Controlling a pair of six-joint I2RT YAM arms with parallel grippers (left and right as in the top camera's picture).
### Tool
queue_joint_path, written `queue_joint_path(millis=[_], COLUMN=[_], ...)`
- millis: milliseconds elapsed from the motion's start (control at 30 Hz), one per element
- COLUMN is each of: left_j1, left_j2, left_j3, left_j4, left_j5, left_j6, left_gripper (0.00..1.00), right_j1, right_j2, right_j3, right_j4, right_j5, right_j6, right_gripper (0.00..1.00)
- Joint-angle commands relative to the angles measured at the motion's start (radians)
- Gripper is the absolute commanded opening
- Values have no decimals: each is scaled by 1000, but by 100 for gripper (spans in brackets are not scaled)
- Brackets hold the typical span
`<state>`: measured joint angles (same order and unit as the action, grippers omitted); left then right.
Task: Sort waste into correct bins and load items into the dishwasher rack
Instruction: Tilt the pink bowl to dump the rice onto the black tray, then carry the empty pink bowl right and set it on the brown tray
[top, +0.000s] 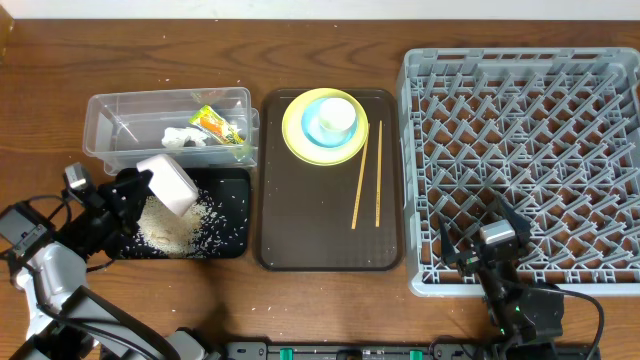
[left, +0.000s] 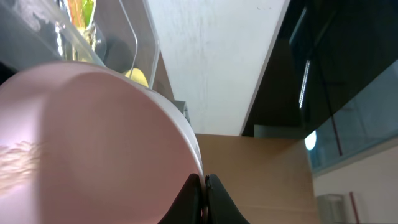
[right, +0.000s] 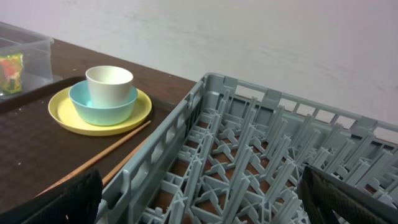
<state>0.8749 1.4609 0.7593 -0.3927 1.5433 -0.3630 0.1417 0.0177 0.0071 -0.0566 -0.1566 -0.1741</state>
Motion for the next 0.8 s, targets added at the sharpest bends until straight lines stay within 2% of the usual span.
queue_joint_path(millis=[0,67,167,300,533,633,767], left_j1=[-9,-9,-28,-56,-70,-76,-98], left_j2=[-6,-6,-9,-10,-19,-23,-27], left_j3=[-3,-3,-3,-3,-3,-3,-3], left_j4=[6,42,-30,72,35,103,87], left_j5=[28,28,28,28,29,1,26], left_j6=[-22,-29,-77,-81,-119,-105,-150], left_gripper=[6,6,6,6,7,6,6], right_j1=[8,8,8,8,8,8,8], right_j2=[2,2,2,2,2,2,2], right_j3=[-2,-2,-2,-2,-2,-2,-2], right_j4=[-4,-4,-4,-4,-4,-4,-4], right_j5=[-1,-1,-1,-1,-1,-1,-1], right_j6=[-10,-10,-10,-10,-10,-10,-10], right_gripper=[99,99,99,99,99,99,99])
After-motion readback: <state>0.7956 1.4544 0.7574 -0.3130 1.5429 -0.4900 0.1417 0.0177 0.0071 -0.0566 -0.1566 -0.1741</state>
